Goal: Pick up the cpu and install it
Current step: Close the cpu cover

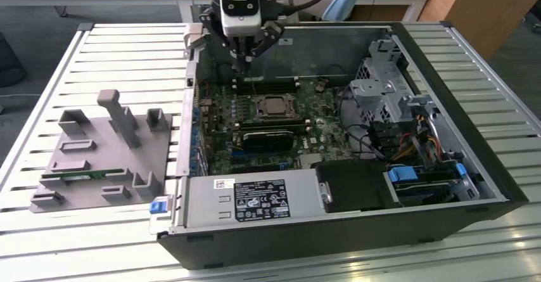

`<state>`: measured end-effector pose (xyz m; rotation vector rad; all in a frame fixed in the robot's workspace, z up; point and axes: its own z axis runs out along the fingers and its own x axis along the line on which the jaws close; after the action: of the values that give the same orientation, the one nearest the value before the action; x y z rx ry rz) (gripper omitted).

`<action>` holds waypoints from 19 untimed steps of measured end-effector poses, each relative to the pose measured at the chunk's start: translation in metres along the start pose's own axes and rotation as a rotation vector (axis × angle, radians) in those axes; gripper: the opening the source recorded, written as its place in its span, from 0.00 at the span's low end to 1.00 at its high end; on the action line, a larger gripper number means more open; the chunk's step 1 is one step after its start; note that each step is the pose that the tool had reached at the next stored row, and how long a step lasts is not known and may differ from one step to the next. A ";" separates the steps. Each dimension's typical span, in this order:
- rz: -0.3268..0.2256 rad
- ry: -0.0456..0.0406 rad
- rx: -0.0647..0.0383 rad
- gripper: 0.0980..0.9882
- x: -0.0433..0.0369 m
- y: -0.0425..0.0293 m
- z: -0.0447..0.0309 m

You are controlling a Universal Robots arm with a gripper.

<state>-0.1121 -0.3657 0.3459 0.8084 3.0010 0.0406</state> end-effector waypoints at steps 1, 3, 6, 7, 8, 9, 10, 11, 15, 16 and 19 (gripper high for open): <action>0.000 0.0001 0.000 0.01 0.0004 0.0011 0.0010; -0.001 0.0003 0.000 0.01 0.0010 0.0026 0.0034; -0.018 0.0008 0.000 0.01 0.0011 0.0036 0.0081; -0.021 0.0009 0.000 0.01 0.0006 0.0041 0.0097; -0.023 0.0014 0.000 0.01 -0.0001 0.0050 0.0117; -0.024 0.0020 0.000 0.01 -0.0008 0.0058 0.0136; -0.024 0.0029 0.001 0.01 -0.0015 0.0068 0.0153; -0.025 0.0041 0.001 0.01 -0.0022 0.0077 0.0171; -0.030 0.0079 0.003 0.01 -0.0051 0.0111 0.0242; -0.039 0.0083 0.003 0.01 -0.0052 0.0112 0.0255; -0.091 0.0099 0.002 0.01 -0.0051 0.0111 0.0289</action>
<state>-0.1010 -0.3582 0.3175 0.6725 3.0435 0.0395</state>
